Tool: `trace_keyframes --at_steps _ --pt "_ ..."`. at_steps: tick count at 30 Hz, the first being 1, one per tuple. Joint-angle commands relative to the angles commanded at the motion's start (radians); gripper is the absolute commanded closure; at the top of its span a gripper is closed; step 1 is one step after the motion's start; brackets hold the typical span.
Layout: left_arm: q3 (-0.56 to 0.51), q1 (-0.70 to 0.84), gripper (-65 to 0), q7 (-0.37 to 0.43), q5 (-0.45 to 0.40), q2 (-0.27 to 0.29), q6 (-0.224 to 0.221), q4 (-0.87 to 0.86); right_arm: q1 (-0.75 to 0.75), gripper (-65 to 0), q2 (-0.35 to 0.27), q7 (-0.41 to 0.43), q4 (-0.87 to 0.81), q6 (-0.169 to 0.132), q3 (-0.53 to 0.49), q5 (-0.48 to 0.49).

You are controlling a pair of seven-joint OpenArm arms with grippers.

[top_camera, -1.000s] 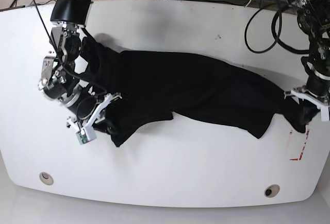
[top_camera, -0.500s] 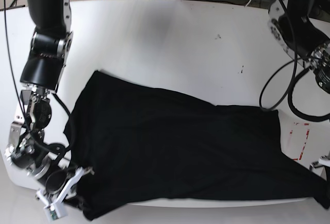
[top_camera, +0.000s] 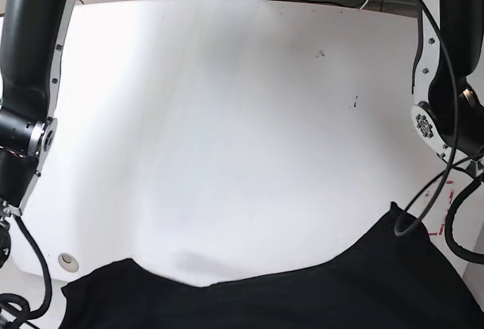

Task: Layout the t-shirt on the table in an organized manner, then fold the t-shirt properly
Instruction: 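Lift the shirt with both grippers and swing it down flat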

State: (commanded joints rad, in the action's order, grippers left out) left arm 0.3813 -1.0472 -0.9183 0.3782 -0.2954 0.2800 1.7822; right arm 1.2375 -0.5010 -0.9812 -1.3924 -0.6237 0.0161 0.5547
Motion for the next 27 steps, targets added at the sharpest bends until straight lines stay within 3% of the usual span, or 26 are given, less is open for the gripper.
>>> trace_keyframes --at_steps 6,13,19,27 --pt "-0.017 0.060 -0.3 0.000 0.000 0.002 0.000 -0.002 -0.143 0.0 -0.017 -0.051 -0.087 -0.044 0.074 0.000" --pt "-0.012 0.245 -0.3 0.000 0.002 0.002 0.003 0.017 -0.482 0.0 -0.014 -0.052 -0.247 -0.044 0.190 0.000" --pt "-0.011 0.511 0.0 0.000 0.003 0.003 0.005 0.069 -0.835 0.0 0.066 -0.048 -0.373 -0.046 0.321 -0.002" --pt "0.049 0.856 0.0 0.005 0.031 0.025 0.005 0.118 -1.162 0.0 0.178 -0.046 -0.465 -0.046 0.379 -0.002"
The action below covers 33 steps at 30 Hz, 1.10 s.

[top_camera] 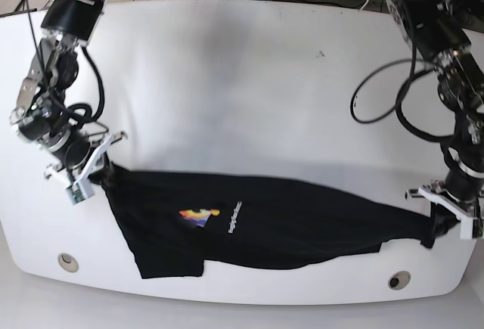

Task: Layout the t-shirt on the table in an organized manner, then fold the t-shirt properly
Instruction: 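Lift the shirt with both grippers and swing it down flat, then drag the shirt edge with both grippers to straighten it flat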

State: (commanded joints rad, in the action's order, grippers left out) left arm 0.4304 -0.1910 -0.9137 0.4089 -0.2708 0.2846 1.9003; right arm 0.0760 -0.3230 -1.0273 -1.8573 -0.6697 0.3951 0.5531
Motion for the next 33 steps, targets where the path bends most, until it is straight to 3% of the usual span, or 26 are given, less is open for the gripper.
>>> trace_keyframes --at_steps 6,13,18,33 --pt "0.091 0.236 0.0 0.000 0.072 0.005 0.000 0.002 -0.193 0.0 0.081 0.003 -0.032 -0.002 0.029 -0.008" --pt "0.146 0.382 0.0 0.000 0.075 0.005 0.002 -0.005 -0.350 0.0 0.087 0.080 -0.028 -0.020 0.035 -0.008" --pt "0.166 0.436 0.0 0.000 0.071 0.003 0.002 -0.008 -0.431 0.0 0.083 0.118 -0.023 -0.020 0.035 -0.009" --pt "0.170 0.519 0.0 0.000 0.069 0.000 0.002 -0.071 -0.542 0.0 0.083 0.121 -0.023 -0.020 0.037 -0.009"
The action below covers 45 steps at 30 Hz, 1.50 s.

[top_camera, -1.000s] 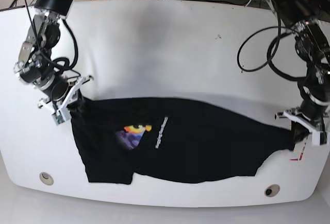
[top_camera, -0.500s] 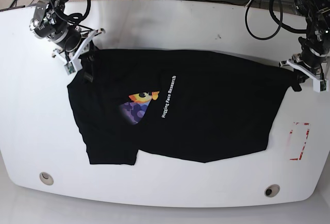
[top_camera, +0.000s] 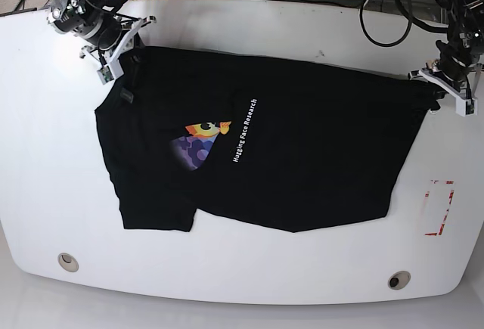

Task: Layout the t-shirt on the table in an organized manner, then fold the t-shirt properly
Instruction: 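Drag the shirt edge with both grippers to straighten it flat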

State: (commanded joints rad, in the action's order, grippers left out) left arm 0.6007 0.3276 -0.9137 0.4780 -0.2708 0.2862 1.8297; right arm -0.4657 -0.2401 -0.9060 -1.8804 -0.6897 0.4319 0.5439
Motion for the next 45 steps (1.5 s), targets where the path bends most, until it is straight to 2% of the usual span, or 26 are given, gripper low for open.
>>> trace_keyframes --at_steps 17,19,21,27,29,32,37,40,45 --pt "0.002 0.155 0.0 -0.005 0.002 0.002 -0.002 0.009 -0.020 -0.5 -0.003 0.000 0.051 0.008 0.017 -0.002" --pt "0.009 0.173 0.0 -0.005 0.002 0.002 -0.002 0.009 -0.020 -3.0 -0.003 0.000 0.060 0.008 0.020 -0.002" --pt "0.032 0.187 0.0 -0.005 0.002 0.005 -0.002 0.009 -0.020 -8.6 -0.003 0.000 0.063 0.008 0.023 -0.002" --pt "0.061 0.196 -0.3 -0.005 0.002 0.006 -0.002 0.009 -0.023 -30.9 -0.002 0.000 0.061 0.008 0.023 -0.002" --pt "0.063 0.201 -0.4 -0.005 0.002 0.006 -0.002 0.009 -0.035 -36.6 0.002 0.000 0.061 0.008 0.023 -0.002" --pt "0.061 0.201 -0.6 -0.009 0.002 0.003 -0.002 0.009 -0.038 -40.7 0.005 0.000 0.057 0.009 0.023 -0.002" --pt "0.060 0.193 -0.7 -0.068 0.002 0.002 -0.002 0.009 -0.038 -41.5 0.006 0.000 0.049 0.009 0.023 0.006" --pt "0.057 0.176 -4.6 -0.100 0.003 0.002 -0.002 0.011 -0.040 -41.5 0.008 0.000 0.015 0.009 0.023 0.002" --pt "0.057 0.150 -20.4 -0.127 0.003 0.002 -0.002 0.011 -0.035 -41.5 0.032 0.000 -0.041 0.014 0.025 0.000"
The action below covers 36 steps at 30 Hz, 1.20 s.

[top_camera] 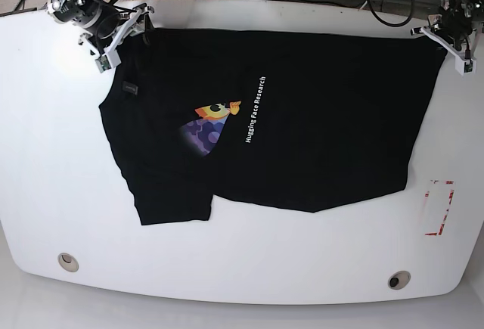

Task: Layout the t-shirt on the table in an organized manner, then fold the t-shirt properly
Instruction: 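Drag the shirt edge with both grippers to straighten it flat, then move both grippers along the shirt sides and grasp the hem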

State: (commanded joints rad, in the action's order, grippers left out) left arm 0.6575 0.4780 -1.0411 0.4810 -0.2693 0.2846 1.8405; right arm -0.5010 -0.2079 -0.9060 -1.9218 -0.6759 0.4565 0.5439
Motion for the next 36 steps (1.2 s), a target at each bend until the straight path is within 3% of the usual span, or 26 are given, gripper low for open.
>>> trace_keyframes --at_steps 4,12,18,27,34,36 --pt "0.003 -0.006 -30.6 0.002 0.000 0.000 0.000 0.014 0.031 -41.7 0.000 0.000 -0.017 0.049 0.000 0.000" --pt "0.003 -0.061 -31.9 0.003 0.003 0.000 0.002 0.057 0.140 -41.7 -0.003 0.000 -0.009 0.100 0.000 -0.002" --pt "0.003 -0.147 -31.9 0.003 0.003 0.000 0.002 0.115 0.299 -41.7 -0.048 0.000 0.083 0.141 0.000 -0.002" --pt "-0.023 -0.362 -32.2 0.002 -0.003 0.000 -0.003 0.112 0.588 -41.9 -0.143 0.006 0.440 0.135 -0.002 -0.002" --pt "-0.100 -0.497 -32.4 0.002 -0.006 0.003 -0.005 0.092 0.752 -41.9 -0.218 0.149 0.752 0.132 -0.023 -0.002" --pt "-0.133 -0.539 -32.4 0.003 -0.043 0.006 -0.005 0.074 0.813 -41.9 -0.247 0.206 0.864 0.132 -0.087 -0.002"
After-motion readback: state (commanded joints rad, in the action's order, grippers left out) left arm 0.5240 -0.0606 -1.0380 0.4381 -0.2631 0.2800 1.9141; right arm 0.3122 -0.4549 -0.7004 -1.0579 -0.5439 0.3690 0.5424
